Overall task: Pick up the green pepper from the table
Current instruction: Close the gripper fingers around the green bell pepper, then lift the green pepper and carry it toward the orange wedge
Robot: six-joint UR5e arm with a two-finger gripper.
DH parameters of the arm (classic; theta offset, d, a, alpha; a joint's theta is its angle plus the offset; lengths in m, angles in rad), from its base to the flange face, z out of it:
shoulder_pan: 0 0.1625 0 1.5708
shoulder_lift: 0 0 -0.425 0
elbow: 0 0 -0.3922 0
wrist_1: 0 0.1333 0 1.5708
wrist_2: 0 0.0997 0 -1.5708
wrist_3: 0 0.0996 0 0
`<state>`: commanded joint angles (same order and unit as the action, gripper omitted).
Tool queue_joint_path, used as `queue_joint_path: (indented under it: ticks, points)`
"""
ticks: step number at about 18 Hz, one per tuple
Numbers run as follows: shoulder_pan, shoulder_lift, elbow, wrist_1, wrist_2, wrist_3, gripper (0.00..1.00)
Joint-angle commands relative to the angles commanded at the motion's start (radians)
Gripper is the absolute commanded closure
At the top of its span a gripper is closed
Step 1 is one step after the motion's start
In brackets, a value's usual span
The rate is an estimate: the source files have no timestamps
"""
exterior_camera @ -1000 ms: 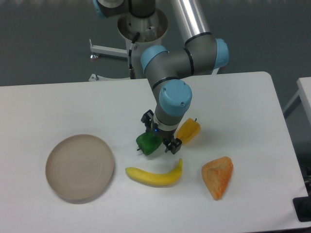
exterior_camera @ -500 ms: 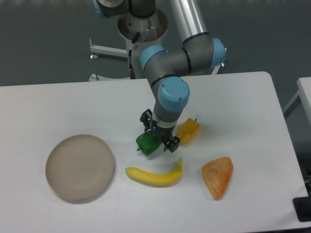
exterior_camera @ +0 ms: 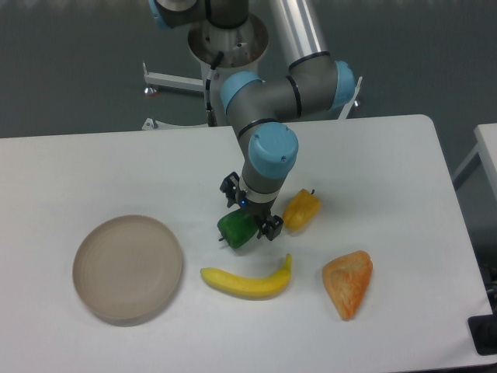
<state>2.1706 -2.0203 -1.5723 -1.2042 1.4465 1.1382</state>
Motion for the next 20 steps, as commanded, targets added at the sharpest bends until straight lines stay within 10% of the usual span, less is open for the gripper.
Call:
queue_joint_path:
  ticks: [9, 16, 20]
  points:
    - [-0.012, -0.015, -0.005, 0.029, 0.0, -0.048, 0.0]
    - [-0.009, -0.012, 0.003, 0.043, -0.003, -0.038, 0.52]
    - [-0.002, -0.008, 0.018, 0.041, -0.003, -0.035, 0.6]
